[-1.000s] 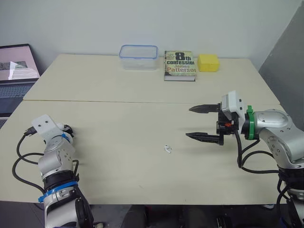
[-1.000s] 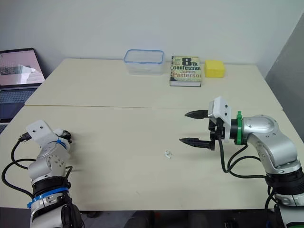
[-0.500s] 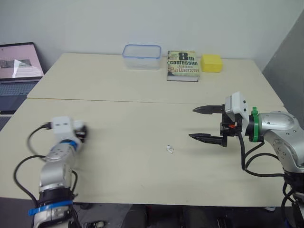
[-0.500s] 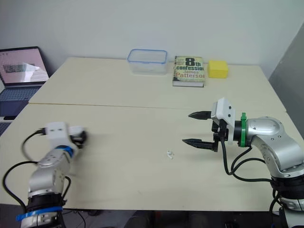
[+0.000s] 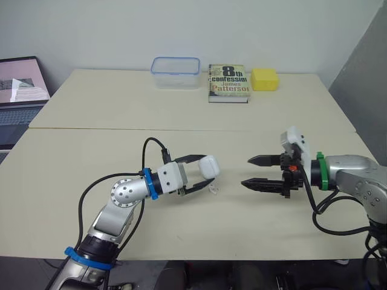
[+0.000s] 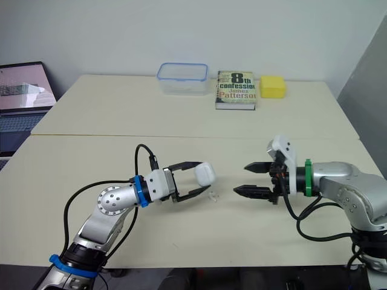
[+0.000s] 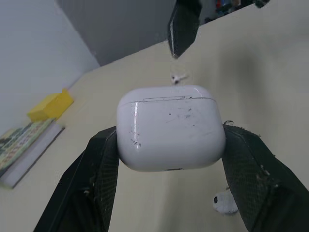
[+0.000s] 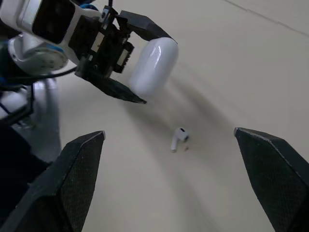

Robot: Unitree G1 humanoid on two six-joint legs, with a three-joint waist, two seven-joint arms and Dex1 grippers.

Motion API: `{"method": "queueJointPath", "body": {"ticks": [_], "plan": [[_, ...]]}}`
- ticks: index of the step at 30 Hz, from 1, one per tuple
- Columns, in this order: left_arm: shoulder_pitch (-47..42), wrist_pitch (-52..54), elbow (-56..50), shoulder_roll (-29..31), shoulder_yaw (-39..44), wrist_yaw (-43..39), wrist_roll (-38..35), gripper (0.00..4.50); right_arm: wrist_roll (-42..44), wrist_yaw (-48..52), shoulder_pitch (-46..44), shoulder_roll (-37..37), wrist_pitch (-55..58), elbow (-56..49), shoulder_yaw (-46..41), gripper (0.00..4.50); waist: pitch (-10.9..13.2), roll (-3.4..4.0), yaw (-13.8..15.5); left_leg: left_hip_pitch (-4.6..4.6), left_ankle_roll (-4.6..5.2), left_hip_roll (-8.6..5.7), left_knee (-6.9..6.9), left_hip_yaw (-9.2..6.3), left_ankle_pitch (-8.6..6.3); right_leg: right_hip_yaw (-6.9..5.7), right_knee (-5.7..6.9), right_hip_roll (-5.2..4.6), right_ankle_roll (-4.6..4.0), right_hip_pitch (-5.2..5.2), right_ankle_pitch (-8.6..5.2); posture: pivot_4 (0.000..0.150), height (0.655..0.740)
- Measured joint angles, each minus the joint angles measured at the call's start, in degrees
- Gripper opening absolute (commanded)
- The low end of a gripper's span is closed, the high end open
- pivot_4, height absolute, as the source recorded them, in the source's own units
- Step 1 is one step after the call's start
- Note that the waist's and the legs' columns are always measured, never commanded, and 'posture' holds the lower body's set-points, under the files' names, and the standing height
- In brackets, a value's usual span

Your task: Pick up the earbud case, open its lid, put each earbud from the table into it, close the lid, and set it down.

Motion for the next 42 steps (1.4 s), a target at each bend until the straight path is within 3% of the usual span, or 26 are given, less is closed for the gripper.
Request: {"method": "queueJointPath", "body": {"ticks": [7,21,25,33,42], "plan": [[-1.4,-7.01,4.18,-1.5,0.06,-2.13,0.03,2.76,6.48,-7.91,-4.23,8.48,10.74,3.87,-0.71,4.5,0.0,0.0,0.0,-0.01,0.06,-0.01,0.02,-0.02,-0.03,-0.05,0.04,0.02,0.01,-0.07,0.0,0.15,0.74],[-1.39,-10.52,4.62,-2.62,0.06,-1.82,0.74,2.76,8.31,-10.34,-5.95,15.32,11.97,12.65,-0.48,4.5,0.01,0.01,-0.06,-0.02,0.06,-0.01,0.01,0.02,-0.03,-0.02,0.1,0.23,0.01,-0.17,0.01,0.15,0.74],[-1.39,-10.6,4.75,-2.89,0.07,-1.14,0.89,2.76,7.88,-10.26,-6.74,15.93,11.35,13.09,0.08,3.6,0.0,0.02,-0.07,-0.03,0.06,0.0,0.01,0.01,-0.03,-0.02,0.1,0.32,0.01,-0.19,0.01,0.15,0.74],[-1.41,-10.84,5.28,-3.05,0.13,0.07,1.51,2.76,7.04,-9.95,-6.75,15.96,10.21,13.65,1.79,0.77,0.0,0.02,-0.08,-0.03,0.06,0.01,0.0,0.02,-0.03,0.0,0.11,0.37,0.0,-0.22,0.01,0.15,0.74],[-1.4,-11.45,5.47,-3.17,0.16,0.14,1.92,2.76,7.05,-9.59,-6.84,15.93,10.34,14.13,1.84,0.74,0.01,0.02,-0.07,-0.03,0.06,0.02,0.01,0.02,-0.03,0.0,0.11,0.4,0.0,-0.22,0.02,0.15,0.74]]}}
